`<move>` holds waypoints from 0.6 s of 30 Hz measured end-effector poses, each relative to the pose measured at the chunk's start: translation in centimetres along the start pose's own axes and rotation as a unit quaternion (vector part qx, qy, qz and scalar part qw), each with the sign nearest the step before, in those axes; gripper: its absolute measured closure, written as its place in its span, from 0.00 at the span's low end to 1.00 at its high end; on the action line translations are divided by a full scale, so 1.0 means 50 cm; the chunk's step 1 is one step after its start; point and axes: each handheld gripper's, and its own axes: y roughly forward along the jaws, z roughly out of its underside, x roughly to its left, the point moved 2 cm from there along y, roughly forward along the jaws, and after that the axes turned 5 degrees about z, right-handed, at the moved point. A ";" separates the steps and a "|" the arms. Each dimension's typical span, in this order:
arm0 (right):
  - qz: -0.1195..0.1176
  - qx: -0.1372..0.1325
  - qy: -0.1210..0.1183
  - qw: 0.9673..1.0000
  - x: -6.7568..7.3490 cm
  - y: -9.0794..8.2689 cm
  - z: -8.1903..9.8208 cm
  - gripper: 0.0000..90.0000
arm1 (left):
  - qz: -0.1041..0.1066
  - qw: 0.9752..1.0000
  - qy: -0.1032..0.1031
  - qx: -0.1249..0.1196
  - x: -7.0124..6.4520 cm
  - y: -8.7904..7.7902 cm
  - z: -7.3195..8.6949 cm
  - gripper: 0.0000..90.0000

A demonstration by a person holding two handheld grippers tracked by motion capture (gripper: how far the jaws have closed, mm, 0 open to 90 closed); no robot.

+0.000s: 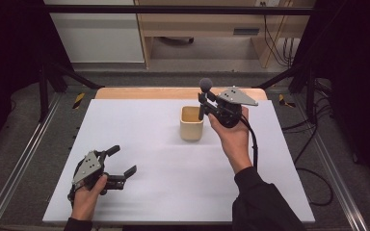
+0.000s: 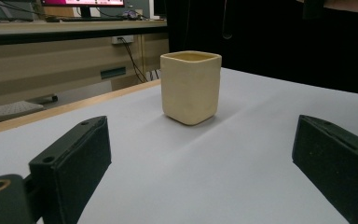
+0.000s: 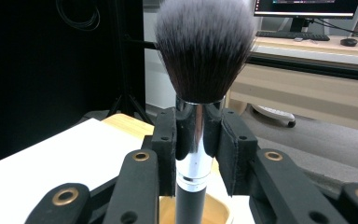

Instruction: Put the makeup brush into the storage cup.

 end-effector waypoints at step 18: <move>0.009 -0.003 -0.001 1.000 0.001 0.016 0.007 0.78 | -0.005 1.000 -0.003 -0.007 0.011 -0.012 -0.001 0.05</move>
